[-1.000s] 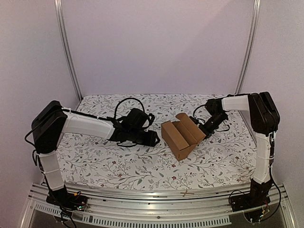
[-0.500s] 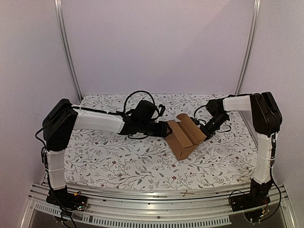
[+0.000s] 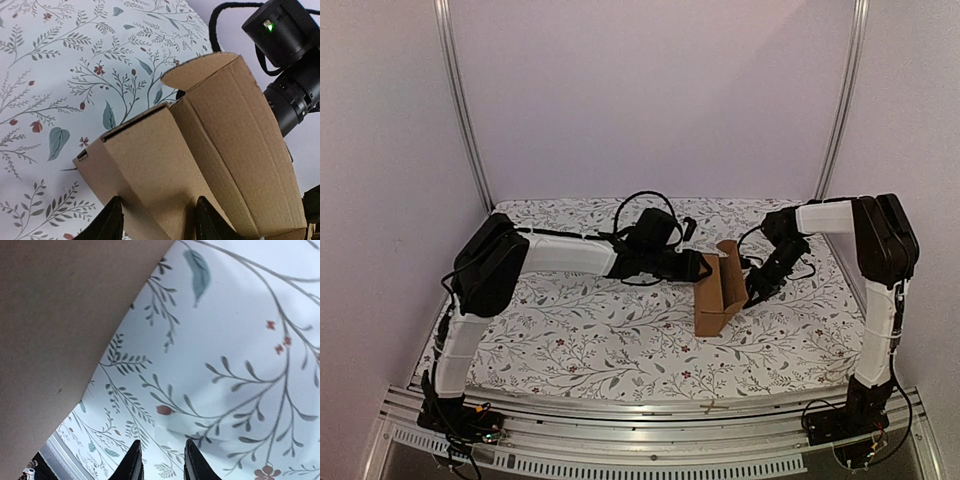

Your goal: Fold the paper box

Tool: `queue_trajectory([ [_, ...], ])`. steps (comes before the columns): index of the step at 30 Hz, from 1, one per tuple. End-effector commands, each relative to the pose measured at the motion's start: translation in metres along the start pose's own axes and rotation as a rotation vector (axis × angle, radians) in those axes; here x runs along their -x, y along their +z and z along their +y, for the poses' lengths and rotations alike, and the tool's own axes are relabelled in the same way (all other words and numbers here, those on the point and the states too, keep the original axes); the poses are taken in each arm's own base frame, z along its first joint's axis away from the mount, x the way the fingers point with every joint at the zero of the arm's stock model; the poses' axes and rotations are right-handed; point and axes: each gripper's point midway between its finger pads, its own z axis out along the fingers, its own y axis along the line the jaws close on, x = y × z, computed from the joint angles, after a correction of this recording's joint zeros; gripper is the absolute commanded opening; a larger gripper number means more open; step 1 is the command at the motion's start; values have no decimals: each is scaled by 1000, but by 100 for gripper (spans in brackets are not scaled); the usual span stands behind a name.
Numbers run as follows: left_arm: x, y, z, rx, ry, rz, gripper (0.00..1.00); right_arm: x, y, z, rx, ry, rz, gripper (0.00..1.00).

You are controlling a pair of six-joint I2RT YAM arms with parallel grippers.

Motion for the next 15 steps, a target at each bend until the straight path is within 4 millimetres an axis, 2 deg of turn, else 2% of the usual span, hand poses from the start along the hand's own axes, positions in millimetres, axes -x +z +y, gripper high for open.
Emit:
queue_trajectory([
  [1, -27, 16, -13, -31, -12, 90, 48, -10, -14, -12, -64, 32, 10, 26],
  [7, -11, 16, -39, -95, 3, 62, 48, -12, -21, -10, -43, 38, -12, 27],
  [11, -12, 20, -53, -136, 2, 72, 48, -18, -29, -3, -41, 44, 1, 28],
  [15, -16, 26, -59, -151, 4, 81, 48, -30, -40, -11, -80, 67, -1, 33],
])
